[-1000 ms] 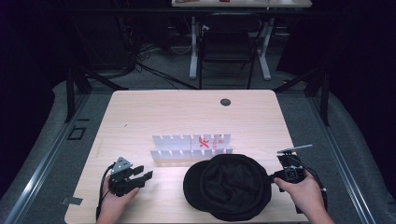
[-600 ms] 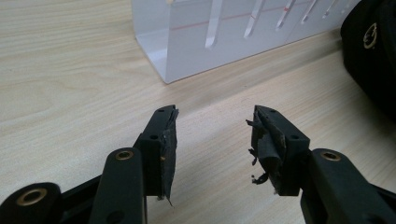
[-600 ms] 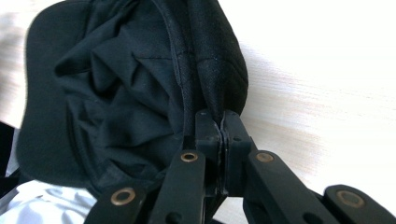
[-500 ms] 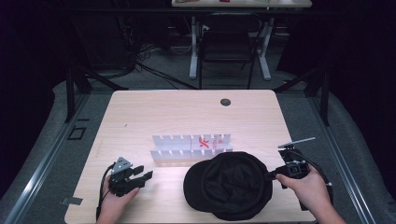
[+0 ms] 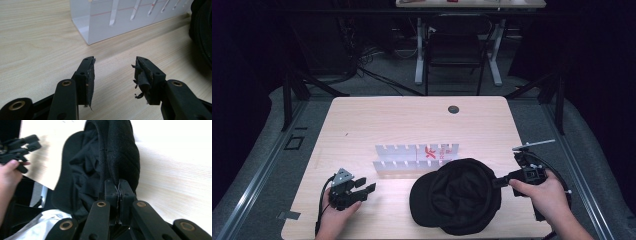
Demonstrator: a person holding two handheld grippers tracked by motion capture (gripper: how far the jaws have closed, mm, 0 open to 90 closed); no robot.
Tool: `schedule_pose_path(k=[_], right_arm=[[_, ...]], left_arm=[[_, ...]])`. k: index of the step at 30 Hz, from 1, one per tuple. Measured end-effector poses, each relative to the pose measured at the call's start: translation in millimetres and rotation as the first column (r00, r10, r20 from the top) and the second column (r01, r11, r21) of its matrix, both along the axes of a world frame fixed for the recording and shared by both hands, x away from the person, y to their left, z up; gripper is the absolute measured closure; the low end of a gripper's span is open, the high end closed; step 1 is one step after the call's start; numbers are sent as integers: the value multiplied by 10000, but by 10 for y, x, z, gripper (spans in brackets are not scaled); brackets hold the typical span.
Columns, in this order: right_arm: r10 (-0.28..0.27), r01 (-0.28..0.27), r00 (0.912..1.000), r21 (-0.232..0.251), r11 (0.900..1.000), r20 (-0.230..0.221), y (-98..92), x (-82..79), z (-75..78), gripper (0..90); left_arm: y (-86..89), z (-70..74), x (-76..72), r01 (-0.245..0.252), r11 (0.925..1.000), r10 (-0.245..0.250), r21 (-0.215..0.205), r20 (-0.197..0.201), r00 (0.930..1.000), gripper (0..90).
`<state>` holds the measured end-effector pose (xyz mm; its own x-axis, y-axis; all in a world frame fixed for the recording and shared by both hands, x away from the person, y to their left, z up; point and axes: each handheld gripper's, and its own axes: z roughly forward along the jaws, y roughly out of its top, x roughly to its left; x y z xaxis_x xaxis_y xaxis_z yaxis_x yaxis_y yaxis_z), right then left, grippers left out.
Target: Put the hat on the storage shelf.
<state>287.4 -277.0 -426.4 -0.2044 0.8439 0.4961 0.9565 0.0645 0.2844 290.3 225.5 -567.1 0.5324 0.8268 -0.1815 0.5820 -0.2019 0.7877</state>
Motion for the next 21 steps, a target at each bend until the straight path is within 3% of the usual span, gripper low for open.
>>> schedule_pose_path(k=[13, 16, 17, 18, 21], right_arm=[[-30, 25, 10000, 1333, 9911, 37, 19, -1, 165, 882], [5, -2, 10000, 1922, 9814, -12, 5, 5, 220, 882], [5, -2, 10000, 1922, 9814, -12, 5, 5, 220, 882], [-26, 30, 10000, 2279, 9737, -18, -2, 5, 247, 882], [-11, -2, 10000, 2472, 9690, 53, -4, 2, 276, 883]], left_arm=[[-1, 3, -3, -36, 10000, 36, -45, 19, 10000, 508], [8, 10, -2, 8, 10000, -8, 29, -87, 10000, 508], [8, 10, -2, 8, 10000, -8, 29, -87, 10000, 508], [9, 12, -3, 6, 10000, -5, 27, -87, 10000, 508], [9, 11, -3, 1, 10000, -1, 23, -83, 10000, 508]])
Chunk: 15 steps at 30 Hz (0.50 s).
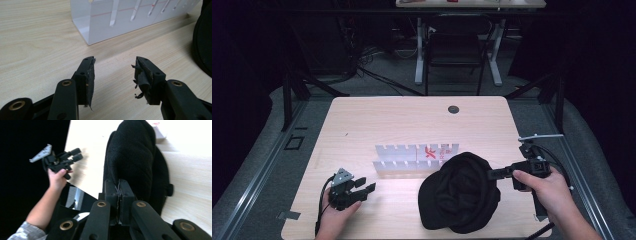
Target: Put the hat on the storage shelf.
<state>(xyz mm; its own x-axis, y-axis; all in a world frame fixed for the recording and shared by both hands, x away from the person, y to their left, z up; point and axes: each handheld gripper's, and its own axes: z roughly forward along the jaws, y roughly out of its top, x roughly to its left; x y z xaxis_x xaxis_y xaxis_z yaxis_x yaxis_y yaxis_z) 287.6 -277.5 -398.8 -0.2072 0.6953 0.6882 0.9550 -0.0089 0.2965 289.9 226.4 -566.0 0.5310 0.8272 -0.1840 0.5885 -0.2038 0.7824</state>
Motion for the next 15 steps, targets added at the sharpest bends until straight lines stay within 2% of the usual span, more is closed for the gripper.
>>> schedule_pose_path(k=[3, 7, 15], right_arm=[[-49, 45, 9999, 393, 9992, 95, -4, -13, 50, 883], [-45, 38, 9999, 575, 9983, 123, -15, -22, 77, 883], [-92, 89, 10000, 1589, 9873, 14, -78, -12, 112, 884]], left_arm=[[1, 3, -2, 1, 10000, -1, -7, -3, 10000, 508], [1, 0, 0, -12, 10000, 12, -5, -2, 10000, 508], [-4, -6, 3, -90, 10000, 91, -39, 79, 9999, 508]])
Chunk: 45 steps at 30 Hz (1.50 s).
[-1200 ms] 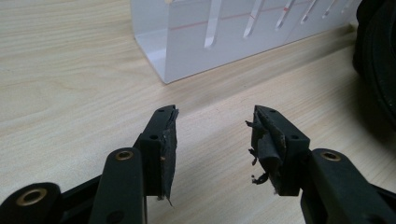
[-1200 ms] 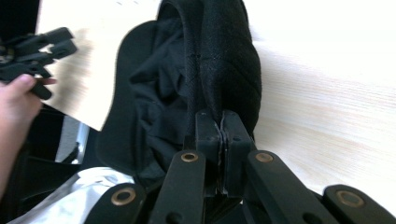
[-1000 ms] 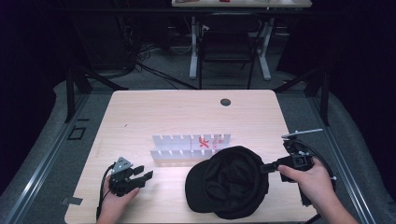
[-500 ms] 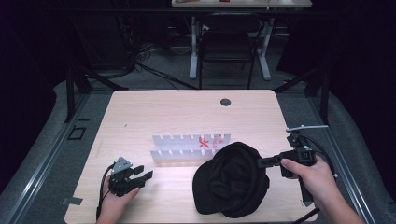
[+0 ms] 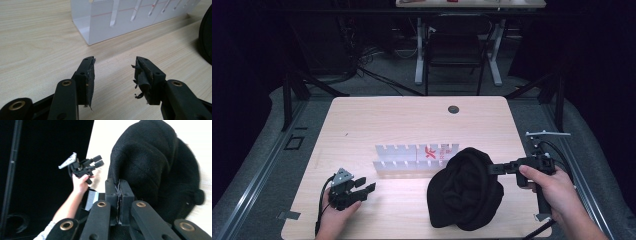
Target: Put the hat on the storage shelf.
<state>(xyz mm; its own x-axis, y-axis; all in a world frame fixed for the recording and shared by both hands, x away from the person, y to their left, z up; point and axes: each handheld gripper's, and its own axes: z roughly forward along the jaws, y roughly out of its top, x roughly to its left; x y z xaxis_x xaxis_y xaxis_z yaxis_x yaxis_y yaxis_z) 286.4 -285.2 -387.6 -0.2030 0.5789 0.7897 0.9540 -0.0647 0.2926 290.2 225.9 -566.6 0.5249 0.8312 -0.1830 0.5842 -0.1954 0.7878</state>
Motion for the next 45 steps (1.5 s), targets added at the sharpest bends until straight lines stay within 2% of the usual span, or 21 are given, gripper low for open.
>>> schedule_pose_path(k=[2, 7, 12, 16, 20, 26, 32, 36, 39, 45], right_arm=[[-50, 50, 10000, 304, 9995, -25, -8, 4, 6, 884], [9, -15, 10000, 704, 9975, 92, -27, 4, 41, 884], [-54, 29, 9998, 1259, 9920, 191, -28, 1, 79, 885], [-134, 112, 9998, 1484, 9889, 136, -26, 11, 86, 885], [-81, 53, 9999, 1764, 9843, 153, -21, 35, 103, 885], [-211, 167, 9996, 2041, 9788, 197, 3, 52, 132, 885], [-92, 15, 9994, 2266, 9740, 331, 15, 66, 196, 885], [-109, -6, 9988, 2373, 9714, 470, 38, 79, 279, 885], [-54, -108, 9977, 2382, 9712, 673, 65, 98, 368, 885], [-67, -164, 9955, 2405, 9705, 950, 138, 146, 518, 885]], left_arm=[[-1, -3, 2, 1, 10000, -1, -36, 17, 10000, 508], [2, 4, 1, 68, 10000, -67, 31, -59, 10000, 508], [2, 3, 0, 39, 10000, -39, 16, -61, 10000, 508], [-2, -6, 3, -7, 10000, 7, -67, 28, 10000, 508], [0, 0, 3, 25, 10000, -25, 8, -49, 10000, 510], [0, 3, 3, 51, 10000, -51, 14, -52, 10000, 510], [-8, 2, 1, 24, 10000, -24, -49, 31, 10000, 514], [-12, 10, 2, 73, 9997, -71, -235, 73, 9999, 530], [-20, 26, -4, 152, 9996, -150, -224, 81, 9999, 533], [-52, 80, -23, 278, 9993, -267, -250, 433, 9987, 536]])
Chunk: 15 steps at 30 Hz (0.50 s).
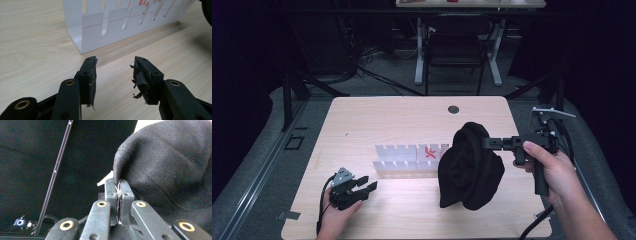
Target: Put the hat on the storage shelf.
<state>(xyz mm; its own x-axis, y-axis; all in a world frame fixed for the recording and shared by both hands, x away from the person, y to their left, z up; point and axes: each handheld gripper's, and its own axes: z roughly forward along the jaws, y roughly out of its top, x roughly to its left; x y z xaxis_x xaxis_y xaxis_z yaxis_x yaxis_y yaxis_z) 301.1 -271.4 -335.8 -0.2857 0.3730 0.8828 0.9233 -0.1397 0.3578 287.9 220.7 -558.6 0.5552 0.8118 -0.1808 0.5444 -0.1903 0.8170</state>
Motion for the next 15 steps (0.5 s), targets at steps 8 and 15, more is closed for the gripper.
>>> schedule_pose_path(k=[8, 15], right_arm=[[-4, 3, 9999, 121, 9999, 147, 74, 105, 89, 885], [-15, 14, 9998, 48, 10000, 215, 161, 223, 123, 884]], left_arm=[[-51, 98, -12, 197, 9996, -190, -184, 342, 9992, 537], [-146, 224, -33, 652, 9977, -641, -190, 533, 9965, 537]])
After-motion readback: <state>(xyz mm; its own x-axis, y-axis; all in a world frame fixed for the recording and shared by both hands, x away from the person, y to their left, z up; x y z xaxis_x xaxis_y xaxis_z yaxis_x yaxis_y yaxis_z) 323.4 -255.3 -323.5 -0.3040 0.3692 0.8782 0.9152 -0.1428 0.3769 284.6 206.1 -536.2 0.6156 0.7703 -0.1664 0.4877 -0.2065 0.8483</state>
